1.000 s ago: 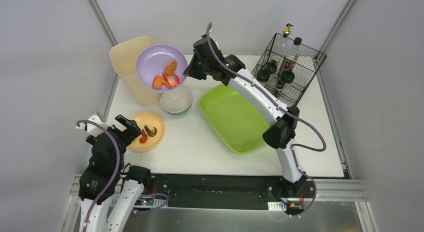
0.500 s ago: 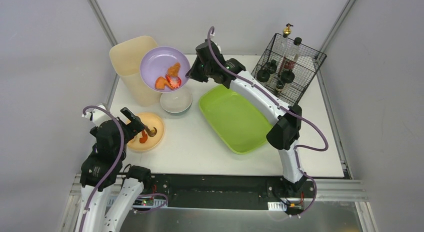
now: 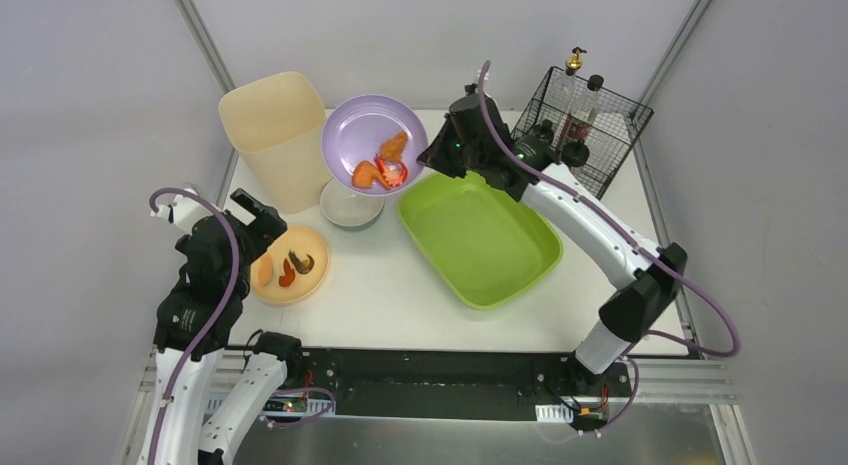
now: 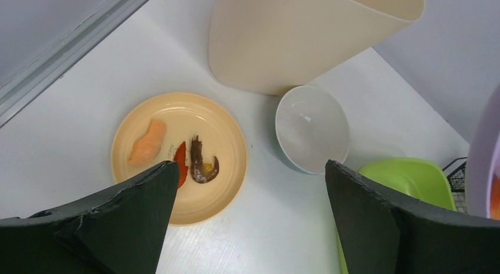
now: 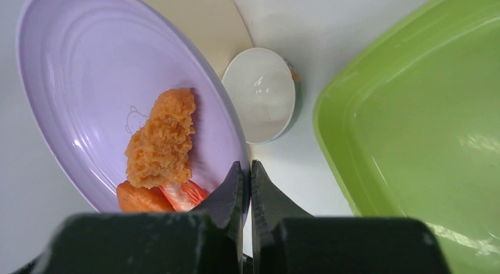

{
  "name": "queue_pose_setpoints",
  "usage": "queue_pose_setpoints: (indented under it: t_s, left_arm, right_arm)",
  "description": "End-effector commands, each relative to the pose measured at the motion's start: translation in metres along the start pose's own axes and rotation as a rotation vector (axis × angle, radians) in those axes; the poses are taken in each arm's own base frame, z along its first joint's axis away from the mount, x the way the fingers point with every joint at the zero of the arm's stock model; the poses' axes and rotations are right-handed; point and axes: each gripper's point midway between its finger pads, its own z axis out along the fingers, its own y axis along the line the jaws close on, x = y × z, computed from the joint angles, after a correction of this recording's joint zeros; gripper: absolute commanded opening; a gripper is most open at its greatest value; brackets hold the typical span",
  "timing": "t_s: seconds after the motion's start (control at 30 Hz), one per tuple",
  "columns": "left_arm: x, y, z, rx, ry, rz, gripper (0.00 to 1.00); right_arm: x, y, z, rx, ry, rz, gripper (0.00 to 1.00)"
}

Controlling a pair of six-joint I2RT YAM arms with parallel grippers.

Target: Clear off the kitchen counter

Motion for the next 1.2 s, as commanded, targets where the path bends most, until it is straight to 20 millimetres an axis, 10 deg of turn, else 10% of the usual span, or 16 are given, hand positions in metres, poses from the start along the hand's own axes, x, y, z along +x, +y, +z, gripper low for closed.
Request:
queue_pose_setpoints:
  t_s: [0.0,0.63,1.17]
  left_arm:
    - [-0.023,-0.015,0.01,-0.017,-0.07,-0.125,0.99]
    - [-0.063,-0.044,0.085,-0.221,-0.23,-0.269,1.0]
    - [-0.061,-0.02,0.176,-0.35,-0.105,-0.475,1.0]
  right_arm:
    - [-0.024,0.01,-0.043,-0.091,-0.111,0.012,0.0]
    - [0.026,-0.048,-0.07,-0.082,-0.066,0.048,0.0]
    - [0.045,-0.066,-0.078,-0.077,-0.036,0.012,0.0]
